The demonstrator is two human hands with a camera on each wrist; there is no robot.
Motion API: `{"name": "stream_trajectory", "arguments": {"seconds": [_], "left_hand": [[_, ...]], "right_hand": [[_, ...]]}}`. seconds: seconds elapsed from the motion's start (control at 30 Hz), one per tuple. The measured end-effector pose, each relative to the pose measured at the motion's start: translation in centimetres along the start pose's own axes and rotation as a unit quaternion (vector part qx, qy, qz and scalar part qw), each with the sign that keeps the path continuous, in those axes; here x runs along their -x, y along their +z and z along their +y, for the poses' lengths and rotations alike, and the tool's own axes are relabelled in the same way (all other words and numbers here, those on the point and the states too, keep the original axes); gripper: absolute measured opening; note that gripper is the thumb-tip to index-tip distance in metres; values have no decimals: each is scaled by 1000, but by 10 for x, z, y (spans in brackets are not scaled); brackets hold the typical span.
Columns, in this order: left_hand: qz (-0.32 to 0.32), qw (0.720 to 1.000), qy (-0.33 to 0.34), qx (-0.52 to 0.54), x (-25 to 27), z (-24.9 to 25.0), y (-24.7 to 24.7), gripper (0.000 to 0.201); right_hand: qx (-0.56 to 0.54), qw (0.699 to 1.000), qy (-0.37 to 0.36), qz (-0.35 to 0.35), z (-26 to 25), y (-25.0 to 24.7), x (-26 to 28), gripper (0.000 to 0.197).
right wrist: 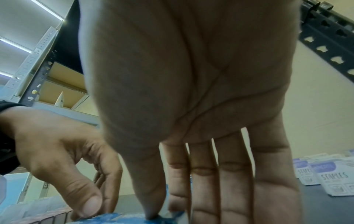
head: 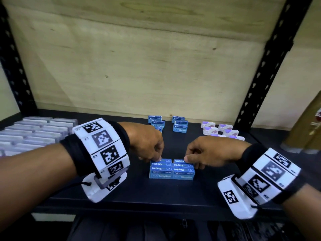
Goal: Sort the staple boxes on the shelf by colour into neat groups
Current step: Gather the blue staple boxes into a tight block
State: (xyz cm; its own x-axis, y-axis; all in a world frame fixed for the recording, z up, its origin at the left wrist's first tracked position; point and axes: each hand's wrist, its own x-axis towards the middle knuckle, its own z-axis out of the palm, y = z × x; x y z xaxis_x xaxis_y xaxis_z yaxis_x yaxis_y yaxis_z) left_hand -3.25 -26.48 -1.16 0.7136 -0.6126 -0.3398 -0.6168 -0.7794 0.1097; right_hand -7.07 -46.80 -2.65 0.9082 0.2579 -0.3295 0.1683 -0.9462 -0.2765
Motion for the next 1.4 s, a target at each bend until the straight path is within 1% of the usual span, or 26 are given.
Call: {"name": "stream_trajectory", "arguments": {"seconds": [0.2, 0.47, 0.73, 1.03, 1.2, 1.3, 1.4], "left_hand": [[-1, 1000, 1, -5, -4, 3, 0, 19], [-9, 1000, -3, -3, -4, 2, -2, 19], [-9, 1000, 8, 6, -3, 0, 0, 18], [-20, 1000, 3, -3, -2, 3, -1, 21], [-34, 999, -11, -5, -4, 1, -5, 25], [-6, 999, -26, -22, -6, -5, -12, 31], [42, 995, -44, -78, -11, -14, -23, 26]], "right_hand": [[7, 1000, -7, 2, -1, 0, -2, 24], [26, 1000, 1, 0, -5, 0, -3, 23], [51, 999, 4, 6, -8, 1, -4, 24], [24, 1000, 8, 0, -7, 1, -3, 23], [2, 1000, 4, -26, -5, -4, -5, 27], [23, 1000, 22, 2, 1, -13, -11, 26], [68, 994, 58, 56, 12, -26, -19, 26]]}}
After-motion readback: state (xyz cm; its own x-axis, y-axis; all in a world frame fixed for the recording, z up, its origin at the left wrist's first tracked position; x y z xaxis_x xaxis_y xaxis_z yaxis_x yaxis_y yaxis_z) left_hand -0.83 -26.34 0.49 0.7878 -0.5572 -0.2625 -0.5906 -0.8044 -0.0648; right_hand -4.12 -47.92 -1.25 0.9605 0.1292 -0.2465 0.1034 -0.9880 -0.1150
